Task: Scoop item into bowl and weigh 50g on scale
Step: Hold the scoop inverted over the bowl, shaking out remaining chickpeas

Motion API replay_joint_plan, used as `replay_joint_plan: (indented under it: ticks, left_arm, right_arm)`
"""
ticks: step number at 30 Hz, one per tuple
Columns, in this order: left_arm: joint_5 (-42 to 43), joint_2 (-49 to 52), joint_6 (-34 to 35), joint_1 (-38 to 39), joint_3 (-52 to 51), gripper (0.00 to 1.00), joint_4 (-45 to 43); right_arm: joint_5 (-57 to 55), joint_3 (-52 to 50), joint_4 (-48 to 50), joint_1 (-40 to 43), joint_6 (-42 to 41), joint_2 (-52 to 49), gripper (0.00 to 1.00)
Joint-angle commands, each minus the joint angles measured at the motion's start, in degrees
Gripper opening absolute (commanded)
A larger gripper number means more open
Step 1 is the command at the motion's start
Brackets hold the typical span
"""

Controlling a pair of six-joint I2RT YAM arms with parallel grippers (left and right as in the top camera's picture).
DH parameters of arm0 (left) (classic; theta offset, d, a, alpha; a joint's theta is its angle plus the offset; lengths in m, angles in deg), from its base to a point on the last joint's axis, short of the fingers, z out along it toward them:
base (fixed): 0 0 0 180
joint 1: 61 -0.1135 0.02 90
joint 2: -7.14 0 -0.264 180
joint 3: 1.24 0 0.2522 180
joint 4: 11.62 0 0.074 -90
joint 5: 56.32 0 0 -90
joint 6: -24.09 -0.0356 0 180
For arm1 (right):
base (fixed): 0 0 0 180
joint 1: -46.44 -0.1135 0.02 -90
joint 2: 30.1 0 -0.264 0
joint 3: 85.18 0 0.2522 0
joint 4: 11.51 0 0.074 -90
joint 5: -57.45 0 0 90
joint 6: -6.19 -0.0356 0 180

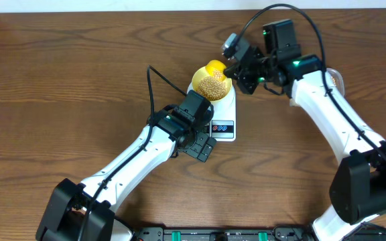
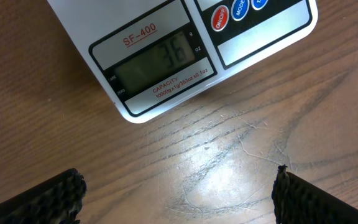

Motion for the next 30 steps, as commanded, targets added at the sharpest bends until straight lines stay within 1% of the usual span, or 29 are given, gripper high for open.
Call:
replay_joint_plan:
  ticks: [1, 7, 30]
  left_arm:
    - [-0.5, -0.1, 0.9, 0.0, 0.4, 0.98, 0.2]
    - [-0.5, -0.1, 0.9, 0.0, 0.4, 0.98, 0.2]
    - [-0.5, -0.1, 0.9, 0.0, 0.4, 0.98, 0.2]
  right_arm:
    - [-6.6, 0.5, -0.2, -1.9, 2.5, 1.2, 0.01]
    - [-7.4, 0.5, 0.1, -3.5, 3.1, 1.2, 0.01]
    - [-7.2, 0.5, 0.3, -4.2, 3.5, 1.2, 0.01]
